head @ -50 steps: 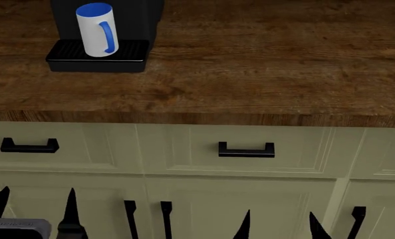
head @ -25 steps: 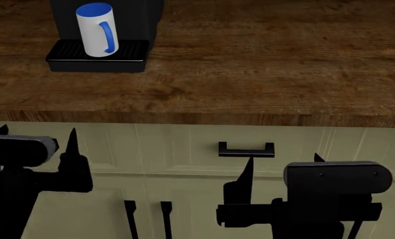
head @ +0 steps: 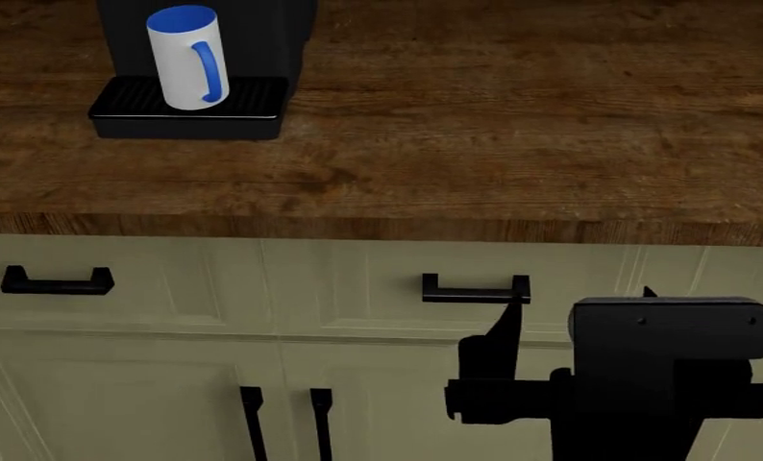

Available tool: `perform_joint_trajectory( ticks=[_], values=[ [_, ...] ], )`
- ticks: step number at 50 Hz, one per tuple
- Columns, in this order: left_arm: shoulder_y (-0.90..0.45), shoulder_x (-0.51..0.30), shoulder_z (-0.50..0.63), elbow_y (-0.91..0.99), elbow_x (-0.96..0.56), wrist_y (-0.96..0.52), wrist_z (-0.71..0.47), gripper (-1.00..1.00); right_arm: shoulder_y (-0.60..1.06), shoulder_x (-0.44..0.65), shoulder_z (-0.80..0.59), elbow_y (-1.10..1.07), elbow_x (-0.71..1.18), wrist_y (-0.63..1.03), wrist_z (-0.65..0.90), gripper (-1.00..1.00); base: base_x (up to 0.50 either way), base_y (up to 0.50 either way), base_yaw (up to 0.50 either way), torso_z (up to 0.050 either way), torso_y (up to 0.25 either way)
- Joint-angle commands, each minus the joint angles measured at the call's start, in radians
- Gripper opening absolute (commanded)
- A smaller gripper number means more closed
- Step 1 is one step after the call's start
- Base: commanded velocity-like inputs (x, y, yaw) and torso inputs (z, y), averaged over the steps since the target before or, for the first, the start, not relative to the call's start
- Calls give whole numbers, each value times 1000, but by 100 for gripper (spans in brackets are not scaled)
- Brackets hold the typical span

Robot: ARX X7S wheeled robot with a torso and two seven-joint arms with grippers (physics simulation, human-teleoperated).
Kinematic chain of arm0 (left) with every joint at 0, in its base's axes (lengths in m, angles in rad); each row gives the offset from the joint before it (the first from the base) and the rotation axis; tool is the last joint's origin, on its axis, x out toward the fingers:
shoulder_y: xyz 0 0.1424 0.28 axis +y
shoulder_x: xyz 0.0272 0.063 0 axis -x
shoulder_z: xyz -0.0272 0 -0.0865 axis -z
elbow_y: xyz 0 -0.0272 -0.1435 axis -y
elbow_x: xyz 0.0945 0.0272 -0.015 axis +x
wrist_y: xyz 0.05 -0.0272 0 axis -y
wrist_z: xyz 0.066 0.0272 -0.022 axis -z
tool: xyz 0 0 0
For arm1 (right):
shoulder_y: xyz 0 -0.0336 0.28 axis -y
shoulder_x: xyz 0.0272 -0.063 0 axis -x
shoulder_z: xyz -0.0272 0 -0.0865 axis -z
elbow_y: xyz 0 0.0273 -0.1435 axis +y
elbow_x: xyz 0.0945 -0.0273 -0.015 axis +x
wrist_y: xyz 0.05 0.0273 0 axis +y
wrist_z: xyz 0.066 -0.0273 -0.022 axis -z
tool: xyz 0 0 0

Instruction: Pick the mug from under the coffee machine dispenser and place it on the counter.

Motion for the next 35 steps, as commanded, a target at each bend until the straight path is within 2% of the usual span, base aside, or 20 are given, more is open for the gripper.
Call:
perform_joint_trajectory(
  ticks=[1, 6, 10, 24, 31, 35],
  values=[
    [76, 4, -24, 43, 71, 273, -138, 100, 26, 17, -3, -11, -3, 13, 9, 100, 367, 367, 0, 0, 0],
    [59, -26, 9, 7, 71, 202, -129, 100, 67, 21, -34, 23, -5, 18, 6, 100, 298, 98, 0, 0, 0],
    [61, -32, 14, 4, 67, 206, -135, 100, 71, 21, -33, 26, -2, 20, 7, 100, 315, 356, 0, 0, 0],
    [68, -53, 33, 11, 71, 210, -159, 100, 87, 32, -26, -10, 3, 63, 19, 100, 282, 477, 0, 0, 0],
    [127, -63, 86, 38, 201, 406, -176, 100, 84, 37, -15, -8, 5, 57, 22, 100, 239, 500, 0, 0, 0],
    [113, -70, 83, 30, 159, 354, -173, 100, 87, 41, -31, 7, -3, 46, 27, 100, 239, 500, 0, 0, 0]
  ],
)
